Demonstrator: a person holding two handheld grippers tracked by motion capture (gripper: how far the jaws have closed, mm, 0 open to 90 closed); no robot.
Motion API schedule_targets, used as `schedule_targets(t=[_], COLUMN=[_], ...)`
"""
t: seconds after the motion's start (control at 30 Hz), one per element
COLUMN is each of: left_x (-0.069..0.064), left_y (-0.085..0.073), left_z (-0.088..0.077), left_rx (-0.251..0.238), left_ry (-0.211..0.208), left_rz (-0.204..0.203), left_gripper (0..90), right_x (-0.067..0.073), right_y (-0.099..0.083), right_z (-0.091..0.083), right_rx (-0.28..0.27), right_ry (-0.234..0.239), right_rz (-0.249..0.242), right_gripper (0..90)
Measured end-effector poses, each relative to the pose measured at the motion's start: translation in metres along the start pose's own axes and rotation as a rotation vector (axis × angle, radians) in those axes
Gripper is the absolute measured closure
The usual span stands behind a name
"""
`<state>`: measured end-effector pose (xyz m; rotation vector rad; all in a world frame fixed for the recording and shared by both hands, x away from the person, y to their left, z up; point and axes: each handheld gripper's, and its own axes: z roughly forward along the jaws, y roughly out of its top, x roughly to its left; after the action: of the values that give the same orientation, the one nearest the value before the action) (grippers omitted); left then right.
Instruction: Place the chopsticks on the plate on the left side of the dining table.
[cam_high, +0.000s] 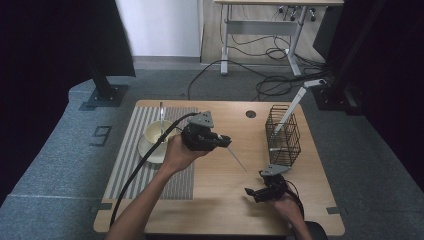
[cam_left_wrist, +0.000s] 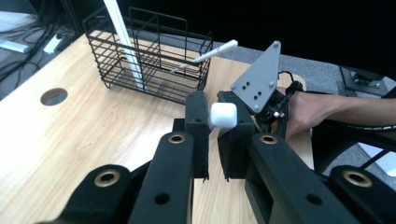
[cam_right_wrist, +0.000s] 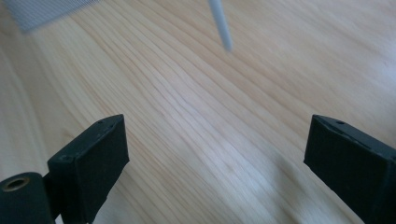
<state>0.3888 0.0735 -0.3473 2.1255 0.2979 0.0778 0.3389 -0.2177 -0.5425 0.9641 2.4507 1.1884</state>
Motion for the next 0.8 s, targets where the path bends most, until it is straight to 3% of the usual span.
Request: schedule_targets(t=[0.3,0.53,0.73,0.8], left_x=[-0.001,-0.001,-0.001,-0.001], left_y=[-0.011,-0.014,-0.015,-0.015], left_z=[0.008,0.014,0.018,0.019], left_rx=[0.009,0.015,0.031,0.032], left_ry=[-0.03,-0.059,-0.072,-0.076], left_rz=[-0.015,-0.025,-0.029,-0.032], left_gripper=[83.1,83.1,83.1,83.1], right_x=[0.004,0.009,0.011,0.011], right_y=[0.018,0.035,0.048,0.05], right_z=[0.0,0.002,0.001,0.001], right_rx=[-0.037,-0.079,-0.113,-0.116], right_ry=[0.066,0.085,0.13,0.135], right_rz=[-0.016,-0.064,-0.108,-0.114], right_gripper=[5.4,22.3,44.4,46.3])
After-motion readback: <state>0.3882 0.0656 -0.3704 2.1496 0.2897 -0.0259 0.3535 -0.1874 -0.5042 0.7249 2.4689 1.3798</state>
